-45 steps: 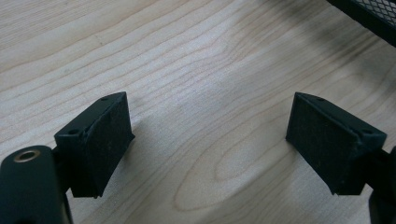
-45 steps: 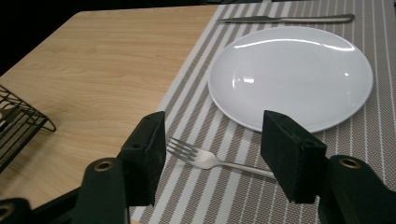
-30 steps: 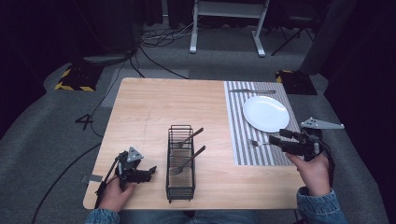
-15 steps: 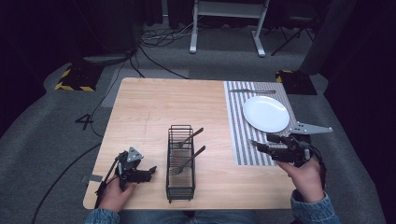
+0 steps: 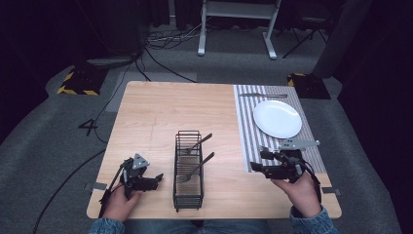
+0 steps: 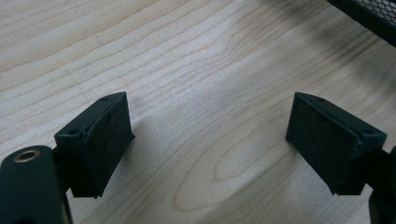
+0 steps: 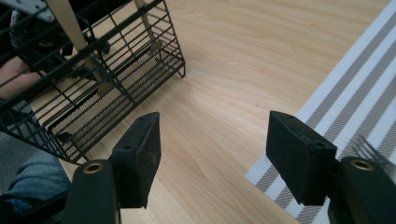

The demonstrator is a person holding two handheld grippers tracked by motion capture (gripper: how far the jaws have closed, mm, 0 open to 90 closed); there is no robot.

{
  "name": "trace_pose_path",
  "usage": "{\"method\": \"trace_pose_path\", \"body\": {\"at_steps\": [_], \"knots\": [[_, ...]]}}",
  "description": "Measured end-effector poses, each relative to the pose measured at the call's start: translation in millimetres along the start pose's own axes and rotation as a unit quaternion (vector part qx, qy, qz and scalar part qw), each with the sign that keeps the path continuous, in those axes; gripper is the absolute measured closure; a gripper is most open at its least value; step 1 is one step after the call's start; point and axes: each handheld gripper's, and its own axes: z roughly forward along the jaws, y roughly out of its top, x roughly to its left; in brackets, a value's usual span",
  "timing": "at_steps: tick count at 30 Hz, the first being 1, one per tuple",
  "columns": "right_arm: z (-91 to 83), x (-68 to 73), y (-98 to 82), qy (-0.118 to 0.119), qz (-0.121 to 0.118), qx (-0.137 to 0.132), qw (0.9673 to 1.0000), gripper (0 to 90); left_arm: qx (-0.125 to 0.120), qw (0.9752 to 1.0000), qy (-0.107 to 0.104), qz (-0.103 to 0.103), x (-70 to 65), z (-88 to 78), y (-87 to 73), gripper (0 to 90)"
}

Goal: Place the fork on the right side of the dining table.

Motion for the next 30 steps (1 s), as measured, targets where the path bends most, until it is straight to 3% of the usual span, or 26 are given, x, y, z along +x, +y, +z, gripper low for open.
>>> {"method": "trace_pose_path", "body": {"at_steps": [9, 15, 20, 24, 30], "knots": [[31.7, 9.2, -19.0, 0.000, -0.024, 0.027, 0.9993, 34.5, 0.000, 1.0000, 0.000, 0.000, -0.1, 0.1, 0.0, 14.3], [50.6, 0.3, -32.9, -0.001, -0.031, 0.038, 0.9988, 36.4, 0.000, 1.0000, 0.000, 0.000, 0.0, 0.0, 0.0, 14.2], [65.0, -2.8, -48.1, -0.018, -0.028, 0.055, 0.9979, 37.7, -0.001, 1.0000, 0.000, -0.001, -0.1, 0.1, 0.0, 14.3], [72.3, -0.8, -57.3, -0.035, -0.045, 0.061, 0.9965, 37.8, 0.000, 1.0000, 0.000, 0.000, -0.1, 0.1, 0.0, 14.2], [77.5, 3.4, -66.7, -0.024, -0.053, 0.050, 0.9970, 37.9, 0.000, 1.0000, 0.000, 0.000, 0.0, 0.0, 0.0, 14.3]]}}
